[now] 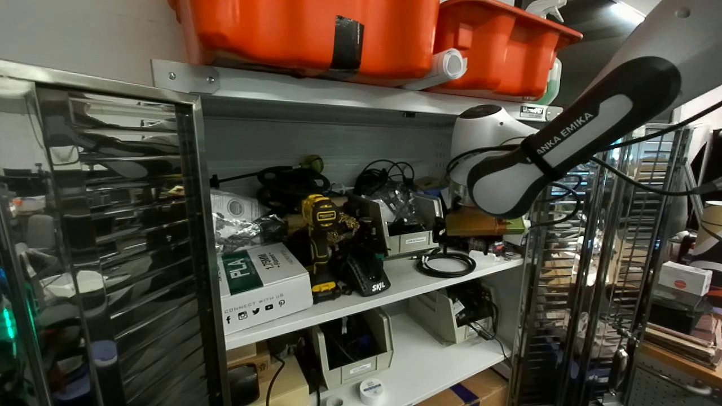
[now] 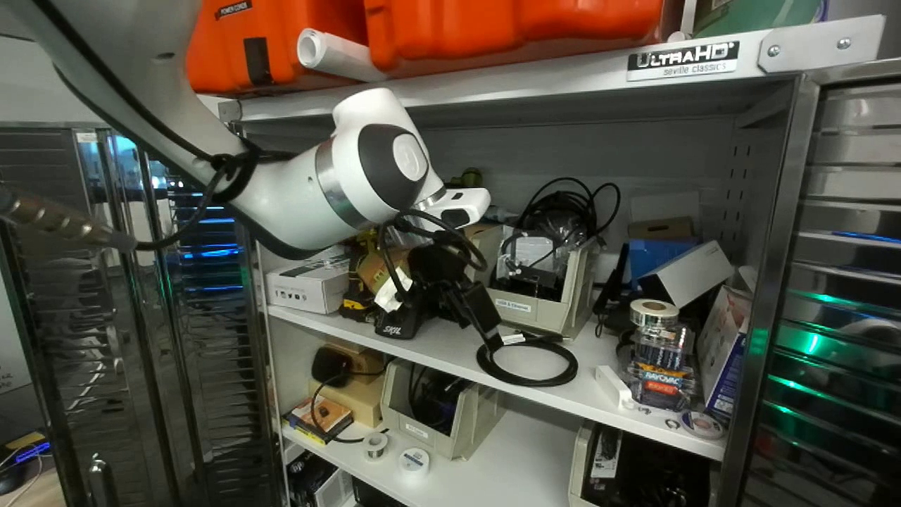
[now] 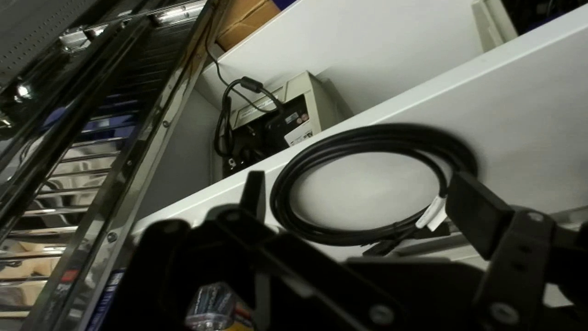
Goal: Put the black cable in the storage rack
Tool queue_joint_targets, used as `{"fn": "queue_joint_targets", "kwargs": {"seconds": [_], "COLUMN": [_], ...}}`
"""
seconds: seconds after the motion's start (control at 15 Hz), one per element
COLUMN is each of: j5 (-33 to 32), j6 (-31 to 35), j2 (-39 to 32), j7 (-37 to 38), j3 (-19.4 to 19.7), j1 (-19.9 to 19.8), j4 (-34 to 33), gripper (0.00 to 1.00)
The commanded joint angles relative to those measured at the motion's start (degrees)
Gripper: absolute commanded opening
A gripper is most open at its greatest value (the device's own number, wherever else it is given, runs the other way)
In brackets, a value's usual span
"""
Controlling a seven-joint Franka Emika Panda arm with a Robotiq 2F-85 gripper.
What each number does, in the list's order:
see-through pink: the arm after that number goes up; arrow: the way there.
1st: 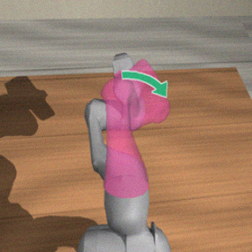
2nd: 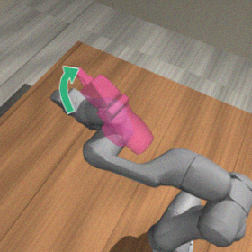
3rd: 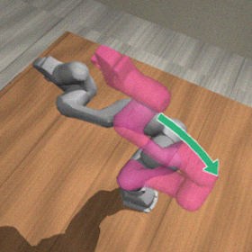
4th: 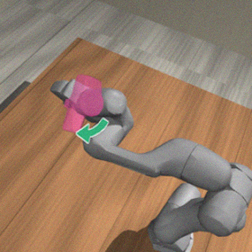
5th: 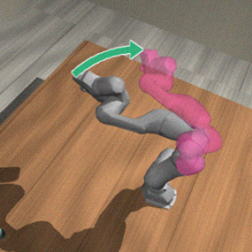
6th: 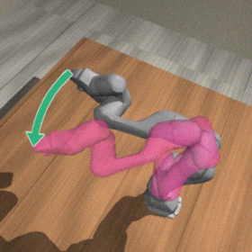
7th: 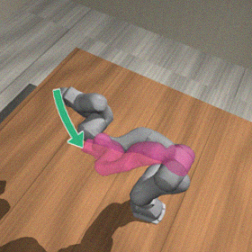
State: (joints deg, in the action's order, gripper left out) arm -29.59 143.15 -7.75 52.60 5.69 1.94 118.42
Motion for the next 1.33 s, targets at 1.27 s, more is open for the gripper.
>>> {"fn": "queue_joint_targets", "kwargs": {"seconds": [1.27], "j5": [18.7], "j6": [6.2], "j2": [-13.8], "j7": [-14.3], "j3": [4.5], "j1": [-3.5], "j4": [-10.9], "gripper": [1.0]}}
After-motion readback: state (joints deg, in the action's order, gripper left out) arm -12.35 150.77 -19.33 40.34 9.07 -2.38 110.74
